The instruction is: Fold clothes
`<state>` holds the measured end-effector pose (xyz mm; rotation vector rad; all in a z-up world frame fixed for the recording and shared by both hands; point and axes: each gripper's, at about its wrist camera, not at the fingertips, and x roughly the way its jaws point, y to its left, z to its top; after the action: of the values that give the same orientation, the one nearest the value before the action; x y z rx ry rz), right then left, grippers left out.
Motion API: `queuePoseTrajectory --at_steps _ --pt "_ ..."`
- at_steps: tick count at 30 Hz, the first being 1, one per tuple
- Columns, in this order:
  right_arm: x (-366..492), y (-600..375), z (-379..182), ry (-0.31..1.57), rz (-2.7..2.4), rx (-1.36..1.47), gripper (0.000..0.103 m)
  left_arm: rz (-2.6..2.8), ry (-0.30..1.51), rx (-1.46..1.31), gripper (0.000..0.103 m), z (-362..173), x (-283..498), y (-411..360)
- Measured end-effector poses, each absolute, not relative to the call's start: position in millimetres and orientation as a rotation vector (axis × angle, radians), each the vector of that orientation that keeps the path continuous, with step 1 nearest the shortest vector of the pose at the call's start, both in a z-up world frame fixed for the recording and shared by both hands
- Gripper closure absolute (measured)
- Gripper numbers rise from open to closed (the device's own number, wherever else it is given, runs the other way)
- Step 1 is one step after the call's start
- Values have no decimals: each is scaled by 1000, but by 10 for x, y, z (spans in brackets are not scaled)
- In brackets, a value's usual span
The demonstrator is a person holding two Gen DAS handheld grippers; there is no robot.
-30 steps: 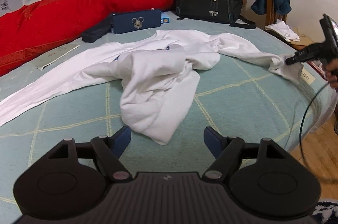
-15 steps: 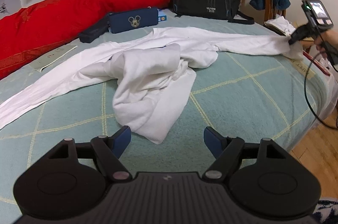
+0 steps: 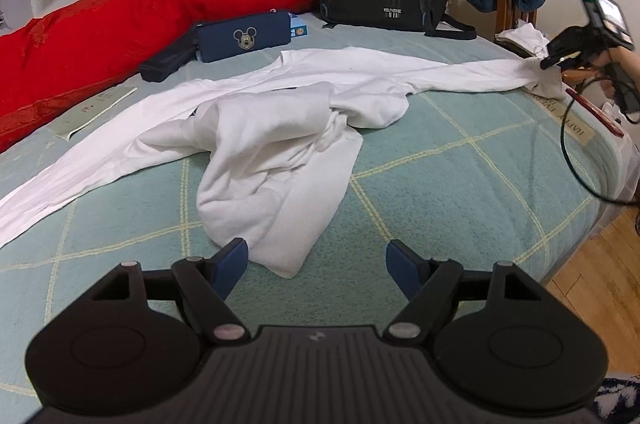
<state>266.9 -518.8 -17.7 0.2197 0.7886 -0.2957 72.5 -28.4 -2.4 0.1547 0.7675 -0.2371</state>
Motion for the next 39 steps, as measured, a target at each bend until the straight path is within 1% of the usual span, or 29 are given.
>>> queuePoseTrajectory --at_steps 1,3,10,13,14,16,17,18,22,27,29,31,37,39 --pt "2573 -5191 -179 776 -285 254 65 -239 770 155 26 -32 727 -286" --pt "2386 -5207 -237 762 -256 342 55 -242 775 155 26 -48 731 -292" --pt "2198 -5392 -725 736 -276 639 55 -243 790 149 26 -96 742 -286" --pt "2222 -5486 -778 673 -277 734 55 -234 796 146 26 -103 766 -294" --pt "2231 -5523 -794 657 -282 763 57 -235 796 148 26 -103 767 -300" --pt "2251 -5597 -836 630 -293 812 68 -245 796 147 26 -105 763 -314" --pt "2255 -5612 -843 628 -304 804 83 -249 797 149 26 -108 765 -320" --pt "2260 -5618 -842 632 -317 780 86 -250 799 151 26 -111 769 -325" --pt "2203 -5642 -711 625 -356 689 88 -245 801 154 26 -114 787 -322" --pt "2100 -5772 -466 656 -502 549 87 -243 796 145 26 -102 809 -282" --pt "2097 -5781 -412 680 -528 510 81 -239 794 144 26 -93 819 -267" --pt "2109 -5706 -330 672 -531 468 81 -234 789 142 26 -79 818 -238" --pt "2370 -5026 14 628 -408 258 75 -212 778 136 25 -38 809 -128" --pt "2518 -4679 120 620 -285 208 70 -206 780 130 25 -33 818 -78"
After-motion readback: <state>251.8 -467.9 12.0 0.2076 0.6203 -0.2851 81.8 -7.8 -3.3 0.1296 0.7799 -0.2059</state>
